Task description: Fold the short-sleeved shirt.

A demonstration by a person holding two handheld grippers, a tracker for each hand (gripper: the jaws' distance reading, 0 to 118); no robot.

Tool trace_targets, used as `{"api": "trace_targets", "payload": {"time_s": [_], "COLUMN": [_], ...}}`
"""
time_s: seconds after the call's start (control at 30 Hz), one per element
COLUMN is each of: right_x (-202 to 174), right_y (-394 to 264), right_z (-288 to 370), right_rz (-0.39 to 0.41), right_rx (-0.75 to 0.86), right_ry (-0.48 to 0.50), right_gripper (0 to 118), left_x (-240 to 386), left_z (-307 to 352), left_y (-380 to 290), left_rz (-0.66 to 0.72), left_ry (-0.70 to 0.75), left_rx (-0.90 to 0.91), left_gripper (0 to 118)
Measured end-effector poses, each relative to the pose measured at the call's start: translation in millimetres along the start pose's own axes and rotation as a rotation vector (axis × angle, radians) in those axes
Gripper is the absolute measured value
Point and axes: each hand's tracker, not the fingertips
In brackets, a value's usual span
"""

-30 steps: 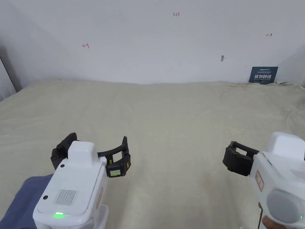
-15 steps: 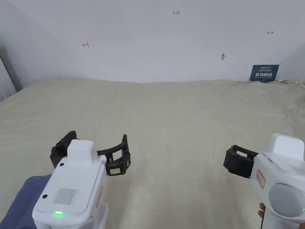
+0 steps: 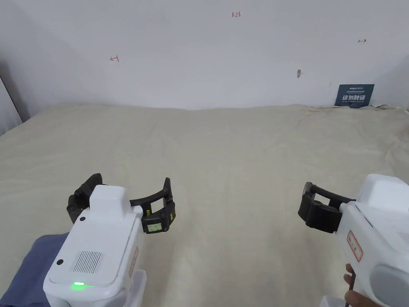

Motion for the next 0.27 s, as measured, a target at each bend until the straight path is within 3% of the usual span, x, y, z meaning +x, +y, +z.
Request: {"api": "trace_targets", "payload": {"time_s": [0.1,0.27], "right_x": [3.7,7.3], "right_y": [-8.6,-13.3], "right_z": [1.7,0.4], "right_rz": [-0.032,-0.003], "right_rx": [0.137,0.196], "right_ry": [0.025,0.033], "right_gripper": [117,117], "left_x": [-0.5,-1.5], "left_z": [0.2,0.8], "left_y": [0.9,1.7], "left_rz": [-0.004,0.002], "left_ry": [0.000,0.002], "left_rx": [0.004,0.008], "left_gripper": [118,118]}}
